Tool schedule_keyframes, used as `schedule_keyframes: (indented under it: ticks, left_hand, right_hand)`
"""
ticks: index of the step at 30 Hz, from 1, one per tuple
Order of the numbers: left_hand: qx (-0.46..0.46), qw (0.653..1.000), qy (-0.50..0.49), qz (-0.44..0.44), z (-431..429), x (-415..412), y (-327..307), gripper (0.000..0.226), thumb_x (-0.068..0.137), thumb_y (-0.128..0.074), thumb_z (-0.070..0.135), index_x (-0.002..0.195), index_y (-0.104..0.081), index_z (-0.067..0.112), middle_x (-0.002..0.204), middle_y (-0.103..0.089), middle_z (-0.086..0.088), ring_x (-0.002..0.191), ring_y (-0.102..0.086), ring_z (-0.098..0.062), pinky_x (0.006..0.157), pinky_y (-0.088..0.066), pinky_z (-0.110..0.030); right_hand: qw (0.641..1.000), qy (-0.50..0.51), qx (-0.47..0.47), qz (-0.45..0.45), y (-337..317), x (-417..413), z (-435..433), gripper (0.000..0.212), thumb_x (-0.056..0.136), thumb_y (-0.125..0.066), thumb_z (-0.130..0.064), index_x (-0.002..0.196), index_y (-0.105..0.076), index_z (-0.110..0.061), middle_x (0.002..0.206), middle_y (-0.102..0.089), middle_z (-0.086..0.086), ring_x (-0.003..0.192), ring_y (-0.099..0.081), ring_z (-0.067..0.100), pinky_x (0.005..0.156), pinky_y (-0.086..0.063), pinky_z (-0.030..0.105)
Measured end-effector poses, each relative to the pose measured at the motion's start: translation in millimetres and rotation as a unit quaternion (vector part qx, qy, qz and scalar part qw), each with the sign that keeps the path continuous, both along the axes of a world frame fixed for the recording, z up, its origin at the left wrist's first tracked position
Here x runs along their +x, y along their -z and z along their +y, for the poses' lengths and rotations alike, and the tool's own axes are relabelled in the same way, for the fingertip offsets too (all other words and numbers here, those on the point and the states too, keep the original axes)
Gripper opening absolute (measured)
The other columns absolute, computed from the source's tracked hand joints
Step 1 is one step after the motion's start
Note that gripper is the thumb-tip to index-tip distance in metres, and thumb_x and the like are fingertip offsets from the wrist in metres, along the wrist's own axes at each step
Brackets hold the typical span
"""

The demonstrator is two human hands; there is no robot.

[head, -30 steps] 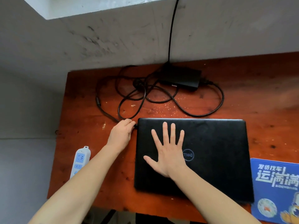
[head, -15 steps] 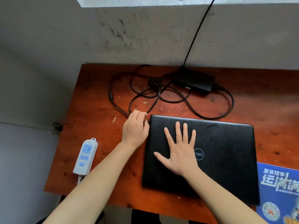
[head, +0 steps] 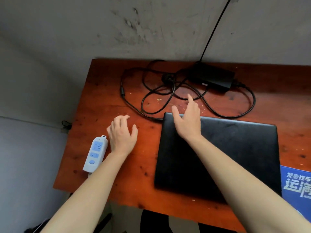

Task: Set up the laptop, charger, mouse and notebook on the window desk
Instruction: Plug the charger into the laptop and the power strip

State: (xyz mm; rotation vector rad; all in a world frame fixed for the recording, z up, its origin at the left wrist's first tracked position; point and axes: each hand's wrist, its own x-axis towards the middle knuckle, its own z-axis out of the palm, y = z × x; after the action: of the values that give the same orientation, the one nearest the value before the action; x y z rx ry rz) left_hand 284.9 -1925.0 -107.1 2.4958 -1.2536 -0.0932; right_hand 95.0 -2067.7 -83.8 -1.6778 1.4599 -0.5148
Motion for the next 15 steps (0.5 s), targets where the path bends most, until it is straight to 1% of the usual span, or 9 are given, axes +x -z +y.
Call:
schedule_keyframes:
  ticks: [2,4,6,8,9,10,12,14,15]
  left_hand:
    - [0.026,0.998,-0.046,-0.030,27.6,9.9,2.5,0.048,0.086,-0.057,0.041,0.127,-0.050,0.016,0.129,-0.049,-0.008,0.119,-0.045,-0.028,0.099,-0.035,-0.052]
    - [0.073,0.991,-0.101,-0.035,57.8,18.4,5.0,0.060,0.085,-0.059,0.047,0.134,-0.042,0.016,0.140,-0.041,-0.012,0.127,-0.038,-0.032,0.104,-0.031,-0.056]
    - [0.119,0.982,-0.148,-0.026,85.1,23.4,9.3,0.074,0.083,-0.063,0.051,0.140,-0.034,0.013,0.145,-0.034,-0.016,0.131,-0.034,-0.037,0.106,-0.028,-0.060]
    - [0.143,0.973,-0.179,-0.012,104.1,24.1,12.7,0.084,0.081,-0.065,0.056,0.143,-0.030,0.011,0.146,-0.033,-0.018,0.131,-0.033,-0.040,0.104,-0.030,-0.061]
    - [0.150,0.970,-0.194,-0.002,110.6,23.1,13.6,0.088,0.080,-0.064,0.060,0.144,-0.027,0.011,0.146,-0.033,-0.018,0.131,-0.034,-0.040,0.103,-0.031,-0.061]
    - [0.155,0.966,-0.208,0.011,113.6,22.2,13.1,0.091,0.080,-0.062,0.062,0.145,-0.024,0.011,0.147,-0.032,-0.018,0.131,-0.034,-0.040,0.102,-0.032,-0.060]
    - [0.156,0.960,-0.229,0.040,116.0,22.4,10.2,0.091,0.081,-0.062,0.058,0.147,-0.020,0.011,0.148,-0.031,-0.017,0.130,-0.035,-0.040,0.101,-0.035,-0.060]
    - [0.148,0.960,-0.230,0.055,119.5,25.1,6.8,0.090,0.078,-0.067,0.045,0.147,-0.020,0.010,0.148,-0.031,-0.018,0.128,-0.035,-0.040,0.101,-0.037,-0.059]
    - [0.149,0.960,-0.230,0.057,121.7,25.8,5.4,0.090,0.076,-0.068,0.041,0.146,-0.022,0.009,0.146,-0.033,-0.018,0.127,-0.036,-0.040,0.100,-0.038,-0.057]
  right_hand:
    - [0.991,0.044,0.103,-0.068,-6.4,23.6,-31.0,0.080,0.096,-0.061,-0.039,0.158,-0.020,-0.009,0.158,-0.036,0.013,0.144,-0.037,0.028,0.120,-0.027,0.038]
    - [0.961,0.083,0.230,-0.130,-14.4,46.0,-56.1,0.075,0.097,-0.062,-0.034,0.156,-0.025,-0.006,0.155,-0.042,0.015,0.140,-0.045,0.028,0.118,-0.033,0.038]
    - [0.902,0.134,0.329,-0.246,-24.9,63.6,-71.9,0.046,0.102,-0.056,-0.028,0.139,-0.047,-0.004,0.119,-0.066,0.011,0.099,-0.067,0.020,0.091,-0.055,0.036]
    - [0.877,0.160,0.340,-0.300,-35.5,72.2,-72.9,0.022,0.106,-0.048,-0.030,0.103,-0.057,-0.011,0.069,-0.052,-0.001,0.051,-0.050,0.008,0.055,-0.047,0.027]
    - [0.881,0.146,0.334,-0.303,-40.8,75.1,-68.7,0.024,0.107,-0.044,-0.031,0.091,-0.054,-0.016,0.059,-0.040,-0.005,0.042,-0.037,0.006,0.049,-0.040,0.025]
    - [0.885,0.116,0.327,-0.310,-45.2,75.8,-62.3,0.024,0.108,-0.041,-0.030,0.090,-0.052,-0.018,0.054,-0.033,-0.007,0.039,-0.030,0.005,0.048,-0.037,0.025]
    - [0.868,0.035,0.343,-0.358,-55.8,78.6,-41.0,0.016,0.108,-0.039,-0.023,0.113,-0.055,-0.020,0.049,-0.034,-0.009,0.040,-0.032,0.006,0.049,-0.039,0.024]
    - [0.834,-0.027,0.382,-0.398,-68.5,81.6,-16.0,0.026,0.107,-0.040,-0.017,0.132,-0.045,-0.025,0.054,-0.053,-0.004,0.046,-0.048,0.010,0.052,-0.047,0.024]
    - [0.822,-0.057,0.401,-0.400,-72.2,82.1,-5.6,0.025,0.107,-0.040,-0.015,0.129,-0.045,-0.025,0.062,-0.063,-0.001,0.052,-0.057,0.012,0.055,-0.052,0.026]
